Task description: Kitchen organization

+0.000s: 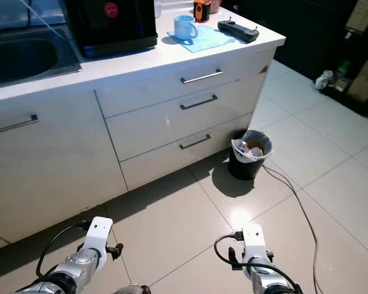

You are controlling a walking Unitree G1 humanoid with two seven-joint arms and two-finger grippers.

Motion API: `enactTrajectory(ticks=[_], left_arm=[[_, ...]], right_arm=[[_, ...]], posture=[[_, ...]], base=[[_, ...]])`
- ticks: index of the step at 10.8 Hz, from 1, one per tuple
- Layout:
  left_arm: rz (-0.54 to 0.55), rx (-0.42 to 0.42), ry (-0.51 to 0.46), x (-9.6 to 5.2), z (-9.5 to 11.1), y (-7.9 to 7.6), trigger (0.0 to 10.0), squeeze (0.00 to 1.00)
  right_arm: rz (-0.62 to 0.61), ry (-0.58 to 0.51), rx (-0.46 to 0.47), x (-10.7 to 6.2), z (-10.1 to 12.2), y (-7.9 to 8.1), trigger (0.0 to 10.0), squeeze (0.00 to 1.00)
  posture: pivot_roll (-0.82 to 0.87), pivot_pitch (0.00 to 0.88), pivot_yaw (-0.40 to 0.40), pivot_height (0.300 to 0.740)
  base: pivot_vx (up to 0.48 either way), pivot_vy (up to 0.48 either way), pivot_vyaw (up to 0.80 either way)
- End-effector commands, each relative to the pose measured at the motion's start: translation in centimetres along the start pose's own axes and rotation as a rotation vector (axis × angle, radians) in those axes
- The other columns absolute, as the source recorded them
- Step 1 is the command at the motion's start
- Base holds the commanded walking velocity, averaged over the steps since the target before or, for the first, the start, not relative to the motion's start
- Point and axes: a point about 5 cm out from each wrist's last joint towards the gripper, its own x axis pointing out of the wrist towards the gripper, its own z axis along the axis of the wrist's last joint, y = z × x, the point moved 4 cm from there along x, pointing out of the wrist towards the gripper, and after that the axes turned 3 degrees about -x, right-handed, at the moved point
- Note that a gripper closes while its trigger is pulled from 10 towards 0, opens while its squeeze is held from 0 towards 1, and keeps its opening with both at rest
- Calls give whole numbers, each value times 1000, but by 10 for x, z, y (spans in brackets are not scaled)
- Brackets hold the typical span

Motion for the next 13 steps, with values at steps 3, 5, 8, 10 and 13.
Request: enactTrajectory(ticks=[3, 5, 8, 10, 13], left_arm=[[-12, -39, -67, 0, 15, 0, 10000, 0], [9, -35, -62, 0, 14, 7, 10000, 0], [1, -59, -29, -1, 3, 6, 10000, 0], [-12, -71, -21, -1, 1, 3, 10000, 0], [-10, -61, -12, -1, -2, 3, 10000, 0]], right_arm=[[-29, -75, 49, 2, 27, -3, 10000, 0], [-53, -50, -38, 2, 24, -6, 10000, 0], [7, -49, -11, 2, 19, 3, 10000, 0], [8, -45, -27, 2, 17, 1, 10000, 0], [25, -42, -20, 1, 15, 3, 10000, 0]], posture=[[53, 16, -39, 740], [57, 12, -43, 740], [54, 10, -48, 740], [56, 13, -48, 740], [54, 17, -45, 740]], base=[[0, 0, 0], [0, 0, 0], [0, 0, 0], [0, 390, 0], [0, 449, 0]])
